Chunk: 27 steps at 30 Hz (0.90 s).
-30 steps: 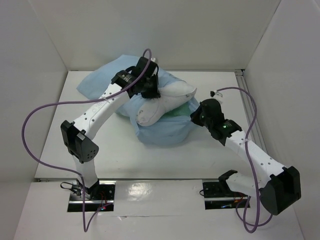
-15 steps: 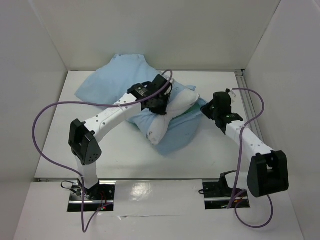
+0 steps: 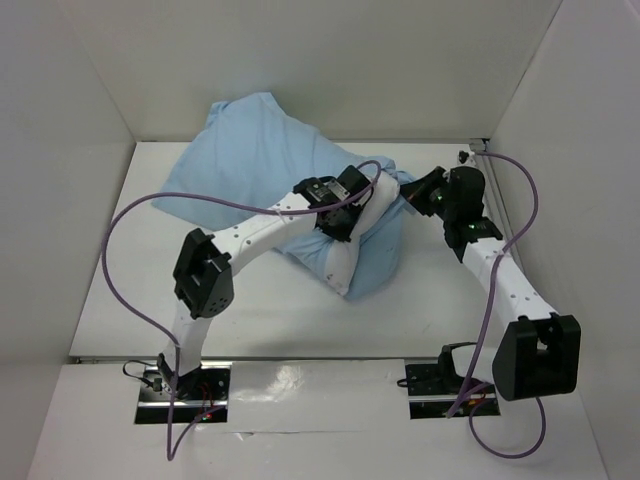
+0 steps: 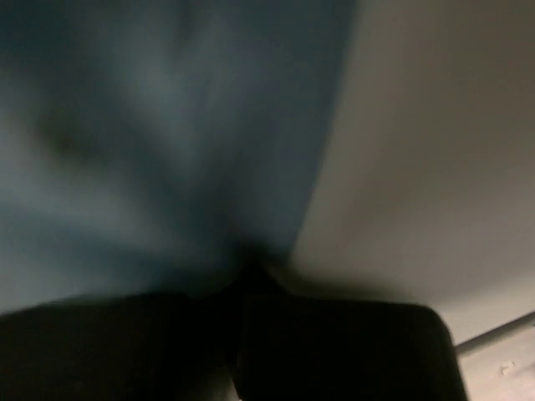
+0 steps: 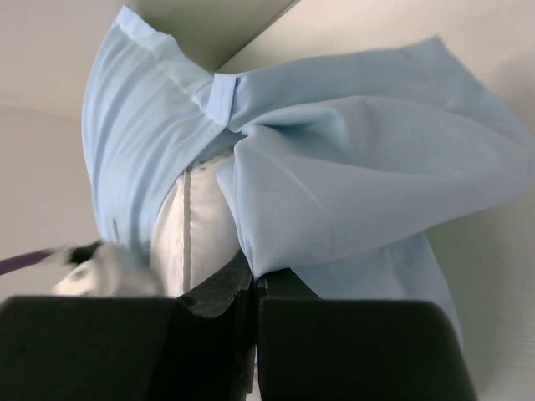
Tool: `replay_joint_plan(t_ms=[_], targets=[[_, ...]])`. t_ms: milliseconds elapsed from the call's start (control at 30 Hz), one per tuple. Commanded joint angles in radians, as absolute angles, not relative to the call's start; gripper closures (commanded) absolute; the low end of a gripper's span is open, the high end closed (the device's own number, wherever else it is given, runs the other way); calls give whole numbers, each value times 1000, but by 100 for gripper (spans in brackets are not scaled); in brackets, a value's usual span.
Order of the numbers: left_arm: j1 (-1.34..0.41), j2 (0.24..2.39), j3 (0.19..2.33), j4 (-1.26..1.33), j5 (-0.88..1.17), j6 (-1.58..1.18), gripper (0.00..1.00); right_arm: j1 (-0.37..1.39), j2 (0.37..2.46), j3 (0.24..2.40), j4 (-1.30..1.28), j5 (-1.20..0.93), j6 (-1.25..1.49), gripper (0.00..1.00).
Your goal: Put the pillow into the pillowcase
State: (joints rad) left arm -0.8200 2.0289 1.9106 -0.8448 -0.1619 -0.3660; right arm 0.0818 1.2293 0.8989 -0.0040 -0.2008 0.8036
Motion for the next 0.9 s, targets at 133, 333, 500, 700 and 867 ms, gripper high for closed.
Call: replay_joint_plan(t_ms=[133,333,500,700,867], targets=[[-804,2201,2002,-1008,-180,-298,100,38,1089,1014,276,-282,808,100],[-759,2309,2025,-1008,-114,-298,100,38,1066,1051,262,-360,769,100],[-719,2338,2002,-966,-77,-287,100,57,1029,1051,269,-390,759,100],[-696,2391,1947,-957,-77,-267,100,57,1005,1092,172,-335,678,100],[-687,2382,1885,-925,-95,-267,100,57,1005,1172,153,-279,634,100]])
